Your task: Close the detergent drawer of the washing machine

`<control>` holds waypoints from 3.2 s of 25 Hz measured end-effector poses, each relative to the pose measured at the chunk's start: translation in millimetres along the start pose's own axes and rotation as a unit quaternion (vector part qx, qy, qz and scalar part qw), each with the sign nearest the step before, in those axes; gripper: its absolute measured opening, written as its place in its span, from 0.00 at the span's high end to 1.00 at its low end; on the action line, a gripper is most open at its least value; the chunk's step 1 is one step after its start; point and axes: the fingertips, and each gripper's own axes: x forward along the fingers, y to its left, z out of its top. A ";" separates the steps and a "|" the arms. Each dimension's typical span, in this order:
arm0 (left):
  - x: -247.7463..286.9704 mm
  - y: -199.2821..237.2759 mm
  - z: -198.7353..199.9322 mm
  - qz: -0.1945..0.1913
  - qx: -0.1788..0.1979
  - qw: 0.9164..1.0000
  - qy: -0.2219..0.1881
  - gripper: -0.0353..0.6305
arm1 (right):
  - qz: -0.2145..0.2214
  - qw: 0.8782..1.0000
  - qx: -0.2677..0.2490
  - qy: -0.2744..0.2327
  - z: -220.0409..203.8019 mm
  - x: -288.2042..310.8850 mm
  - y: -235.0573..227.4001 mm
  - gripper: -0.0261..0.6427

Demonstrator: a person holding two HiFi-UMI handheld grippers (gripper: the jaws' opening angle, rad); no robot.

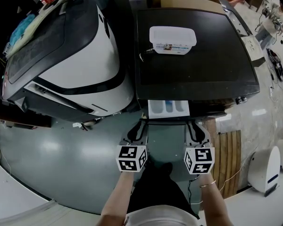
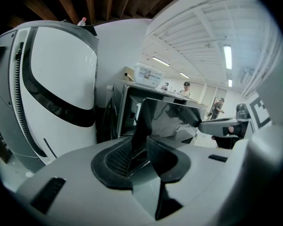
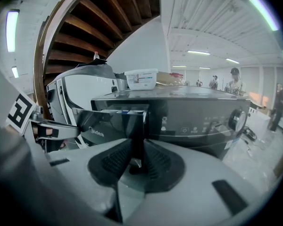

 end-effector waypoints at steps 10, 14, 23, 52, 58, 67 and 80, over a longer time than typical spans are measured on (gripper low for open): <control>8.3 4.8 7.1 -0.002 0.001 1.000 0.000 0.83 | -0.004 1.000 0.004 -0.004 6.2 8.2 -1.5 0.85; 11.8 6.6 10.3 -0.005 0.000 1.000 0.001 0.83 | -0.006 1.000 0.006 -0.005 9.5 11.9 -2.6 0.85; 23.1 11.3 18.7 -0.002 -0.001 1.000 -0.002 0.83 | -0.009 1.000 0.002 -0.006 16.9 23.7 -6.4 0.85; 49.6 24.1 38.8 0.007 0.001 1.000 -0.007 0.83 | -0.024 1.000 0.004 -0.011 36.4 53.2 -13.9 0.85; 50.4 23.9 39.3 0.002 0.003 1.000 -0.006 0.83 | -0.023 1.000 0.005 -0.008 36.9 53.9 -13.9 0.85; 46.0 24.4 37.6 0.010 -0.006 1.000 0.002 0.83 | -0.019 1.000 0.017 -0.003 37.2 48.4 -16.1 0.85; 3.6 17.0 59.9 0.035 0.008 0.999 -0.033 0.88 | 0.002 0.999 0.026 -0.045 58.0 7.9 -4.2 0.86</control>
